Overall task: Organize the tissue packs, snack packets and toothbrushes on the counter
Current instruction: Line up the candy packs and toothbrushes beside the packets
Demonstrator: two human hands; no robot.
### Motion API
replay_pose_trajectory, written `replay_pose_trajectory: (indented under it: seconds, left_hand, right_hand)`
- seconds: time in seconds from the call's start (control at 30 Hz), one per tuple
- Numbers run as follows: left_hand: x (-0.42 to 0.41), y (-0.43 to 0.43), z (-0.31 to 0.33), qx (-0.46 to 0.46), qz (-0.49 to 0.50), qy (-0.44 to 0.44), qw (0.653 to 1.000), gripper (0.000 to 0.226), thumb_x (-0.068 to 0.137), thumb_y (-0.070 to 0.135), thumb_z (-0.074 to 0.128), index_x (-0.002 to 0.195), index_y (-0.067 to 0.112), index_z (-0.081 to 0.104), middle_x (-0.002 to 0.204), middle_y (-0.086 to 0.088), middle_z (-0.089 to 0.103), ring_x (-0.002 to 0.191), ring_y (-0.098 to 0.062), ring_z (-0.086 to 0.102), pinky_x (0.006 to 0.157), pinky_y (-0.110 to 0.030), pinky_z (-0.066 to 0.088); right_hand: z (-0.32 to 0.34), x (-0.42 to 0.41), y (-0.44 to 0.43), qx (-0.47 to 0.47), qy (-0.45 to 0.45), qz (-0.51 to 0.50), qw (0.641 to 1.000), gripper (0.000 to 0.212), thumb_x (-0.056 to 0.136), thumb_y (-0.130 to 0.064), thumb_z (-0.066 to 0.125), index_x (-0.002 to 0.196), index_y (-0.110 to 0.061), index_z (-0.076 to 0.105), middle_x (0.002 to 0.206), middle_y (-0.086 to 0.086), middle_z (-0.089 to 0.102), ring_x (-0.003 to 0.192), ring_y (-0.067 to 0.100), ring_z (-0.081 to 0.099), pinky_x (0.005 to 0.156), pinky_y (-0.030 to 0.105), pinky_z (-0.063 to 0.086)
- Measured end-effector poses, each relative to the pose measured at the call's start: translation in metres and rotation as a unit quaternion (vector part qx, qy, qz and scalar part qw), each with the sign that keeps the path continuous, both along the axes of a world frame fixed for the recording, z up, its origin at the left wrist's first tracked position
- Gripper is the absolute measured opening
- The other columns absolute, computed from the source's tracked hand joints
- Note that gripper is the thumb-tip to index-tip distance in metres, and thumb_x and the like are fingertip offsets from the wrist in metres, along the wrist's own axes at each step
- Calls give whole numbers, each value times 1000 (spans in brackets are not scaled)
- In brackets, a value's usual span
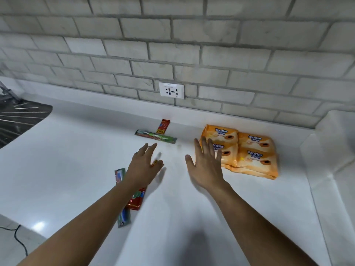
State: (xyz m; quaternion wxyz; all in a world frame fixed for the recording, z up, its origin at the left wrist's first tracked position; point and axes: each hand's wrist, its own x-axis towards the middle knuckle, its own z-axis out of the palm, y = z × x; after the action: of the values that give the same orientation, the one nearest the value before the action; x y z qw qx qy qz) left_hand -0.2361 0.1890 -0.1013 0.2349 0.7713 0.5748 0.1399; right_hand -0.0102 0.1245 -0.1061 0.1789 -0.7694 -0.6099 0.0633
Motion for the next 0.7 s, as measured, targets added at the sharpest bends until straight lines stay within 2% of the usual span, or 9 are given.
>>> replay_pose_trajectory:
  seconds: [0.3,0.53,0.7]
  left_hand:
    - [-70,57,3,-29,-54,48,997,71,102,54,53,164,35,23,173,0,18,158,-31,20,123,-54,27]
    - [-105,96,-19,-53,-120,83,988,71,100,58,55,162,35,30,173,-2,19,157,-32,21,123,-51,27]
    - [-98,111,-30,-53,-146,77,985,72,100,58,55,163,33,29,172,-1,21,157,-30,22,123,-49,27]
  right_hand:
    - [-10,-85,48,-76,50,-11,996,68,106,-55,30,164,-28,9,173,1,-4,158,23,-11,126,54,-1]
    - [-40,-131,64,-122,43,-20,991,71,102,-52,47,162,-30,16,173,5,2,158,31,-5,126,59,11]
    - [-52,-138,64,-124,41,-40,991,71,101,-52,47,162,-30,18,172,5,6,158,33,-2,126,58,11]
